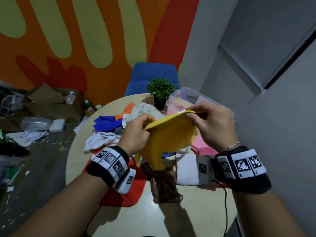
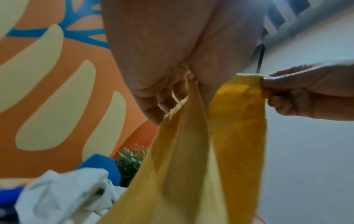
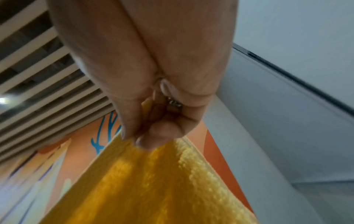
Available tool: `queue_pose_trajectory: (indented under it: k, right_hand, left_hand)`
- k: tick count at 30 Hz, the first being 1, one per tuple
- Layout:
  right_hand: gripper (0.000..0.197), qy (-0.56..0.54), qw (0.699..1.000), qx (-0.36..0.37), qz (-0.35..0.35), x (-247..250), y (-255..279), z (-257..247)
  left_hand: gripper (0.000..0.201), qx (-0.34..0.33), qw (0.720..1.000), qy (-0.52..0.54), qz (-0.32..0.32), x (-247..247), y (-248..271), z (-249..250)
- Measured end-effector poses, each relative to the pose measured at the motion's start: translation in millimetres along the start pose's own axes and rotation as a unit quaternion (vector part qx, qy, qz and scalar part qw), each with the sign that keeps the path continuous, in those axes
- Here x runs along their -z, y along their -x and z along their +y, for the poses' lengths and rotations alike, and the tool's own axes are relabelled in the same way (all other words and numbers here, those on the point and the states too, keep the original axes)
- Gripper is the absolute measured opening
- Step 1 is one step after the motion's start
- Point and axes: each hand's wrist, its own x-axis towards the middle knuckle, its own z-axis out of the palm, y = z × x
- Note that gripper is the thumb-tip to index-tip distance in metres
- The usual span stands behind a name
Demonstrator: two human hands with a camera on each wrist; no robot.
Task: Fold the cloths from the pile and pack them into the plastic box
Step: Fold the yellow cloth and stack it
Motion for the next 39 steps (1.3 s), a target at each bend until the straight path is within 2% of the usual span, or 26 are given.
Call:
queue_pose_trajectory:
  k: [3,7,10,12,15,17,20,23,25,26,29,31,32,34,35,37,39]
  right_hand:
    - [0.003,0.048,0.996,0.028,0.067,11,0,12]
    - [0.007,0.031,0.999,-0.011,0.023,15,-1,23]
    - [0.009,0.043,0.998,-0.041,0.024,15,1,34]
    - [0.008,0.061,0.996,-0.059,0.029,14,2,40]
    - [0.008,0.075,0.994,-0.074,0.038,8,-1,46]
    - [0.010,0.055,0.992,-0.090,0.075,5,-6,46]
    - [0.009,-0.097,0.979,-0.107,0.142,8,-12,38]
    - [0.014,-0.208,0.959,-0.086,0.170,13,-12,27]
    - [0.015,-0.269,0.946,-0.101,0.152,10,-7,26]
    - [0.017,-0.280,0.944,-0.117,0.125,6,-2,30]
    - [0.018,-0.244,0.950,-0.195,-0.029,-15,26,56]
    - [0.015,-0.185,0.942,-0.238,-0.150,-32,49,77]
    - [0.023,-0.139,0.939,-0.242,-0.198,-42,60,89]
    - [0.034,-0.046,0.926,-0.240,-0.289,-62,78,111]
    - [0.033,-0.016,0.913,-0.245,-0.325,-70,86,120]
    - [0.024,0.012,0.893,-0.257,-0.369,-82,96,134]
    - [0.019,0.035,0.884,-0.277,-0.374,-88,101,145]
  left_hand:
    - [0.032,0.000,0.998,-0.051,0.029,20,-9,-4]
    - [0.022,-0.019,0.992,-0.127,0.017,38,-23,-13]
    - [0.008,-0.017,0.985,-0.166,0.048,48,-28,-21]
    - [0.009,-0.010,0.984,-0.161,0.072,52,-31,-25]
    - [0.011,0.006,0.986,-0.129,0.108,52,-38,-24]
    - [0.010,0.004,0.981,-0.101,0.164,52,-43,-15]
    - [0.008,-0.009,0.967,-0.001,0.254,57,-49,8]
    - [0.008,-0.018,0.952,0.130,0.276,63,-49,24]
    - [0.011,0.003,0.948,0.203,0.245,64,-45,24]
    - [0.013,0.023,0.955,0.214,0.205,63,-41,21]
    - [0.012,0.110,0.974,0.198,-0.001,57,-22,-11]
    - [0.021,0.142,0.976,0.102,-0.133,49,-5,-49]
    - [0.027,0.154,0.969,0.034,-0.189,43,3,-68]
    - [0.020,0.203,0.936,-0.100,-0.270,29,20,-102]
    - [0.017,0.226,0.917,-0.138,-0.298,23,28,-115]
    - [0.023,0.238,0.900,-0.126,-0.344,15,40,-138]
    - [0.027,0.233,0.896,-0.116,-0.359,14,46,-154]
